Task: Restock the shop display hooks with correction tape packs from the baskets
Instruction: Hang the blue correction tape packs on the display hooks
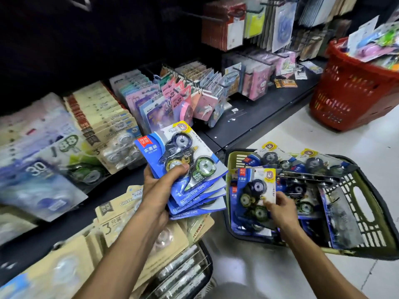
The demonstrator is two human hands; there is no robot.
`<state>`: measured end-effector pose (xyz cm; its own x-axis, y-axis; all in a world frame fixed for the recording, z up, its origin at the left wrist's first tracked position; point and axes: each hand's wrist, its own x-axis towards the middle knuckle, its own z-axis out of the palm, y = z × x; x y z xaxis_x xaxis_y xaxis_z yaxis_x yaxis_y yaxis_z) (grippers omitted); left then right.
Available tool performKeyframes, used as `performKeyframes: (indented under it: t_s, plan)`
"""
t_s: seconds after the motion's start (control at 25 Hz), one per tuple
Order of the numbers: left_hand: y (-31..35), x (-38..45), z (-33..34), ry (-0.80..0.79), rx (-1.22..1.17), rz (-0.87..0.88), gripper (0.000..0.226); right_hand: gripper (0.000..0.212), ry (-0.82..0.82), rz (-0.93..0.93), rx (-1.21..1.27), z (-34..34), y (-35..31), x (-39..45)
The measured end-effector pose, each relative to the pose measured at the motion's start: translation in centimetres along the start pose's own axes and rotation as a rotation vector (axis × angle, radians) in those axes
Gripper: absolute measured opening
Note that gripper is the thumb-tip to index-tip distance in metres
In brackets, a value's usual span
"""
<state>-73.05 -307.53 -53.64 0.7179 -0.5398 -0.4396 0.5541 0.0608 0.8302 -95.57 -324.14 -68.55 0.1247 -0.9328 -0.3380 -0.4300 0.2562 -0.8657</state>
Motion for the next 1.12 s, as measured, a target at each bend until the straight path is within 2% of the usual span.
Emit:
performKeyframes:
  t_s: [0.12,0.24,0.32,0.44,0.56,0.68,0.92,1.04,1.12]
  plan:
    - [2.9,-1.0,-1.6,0.007,-0.003,0.071,0.069,0.007,0.176,-0.401,-0.192,-1.3,-4.8,-3.5]
    - [6.9,-3.2,-4.5,0.043,-0.022,0.177,0.079,0.007,0.212,-0.639,-0.098,-1.1,-12.3,-9.0]
    - [9.7,-5.6,-7.1,0.082,-0.038,0.223,0.081,0.008,0.118,-0.701,0.045,0.3,-16.9,-12.7]
    - [13.1,-9.7,-11.6,0.135,-0.063,0.246,0.087,0.011,-0.168,-0.798,0.161,3.3,-22.2,-17.5]
    - [16.6,-15.0,-17.9,0.253,-0.051,0.361,0.081,0.020,-0.438,-0.964,0.083,7.4,-26.9,-24.1]
    - [19.6,-20.3,-25.3,0.382,-0.058,0.453,0.068,0.012,-0.627,-1.061,0.082,11.9,-30.5,-30.7]
    - [22.2,-27.4,-37.6,0.610,-0.165,0.570,0.088,0.019,-0.838,-1.264,0.013,20.0,-33.1,-43.2]
    - [22.5,-28.5,-42.0,0.680,-0.225,0.600,0.079,0.022,-0.935,-1.246,0.006,24.2,-33.1,-47.6]
    - [23.2,-28.8,-44.4,0.709,-0.283,0.612,0.065,0.023,-0.931,-1.210,0.047,27.0,-33.3,-49.7]
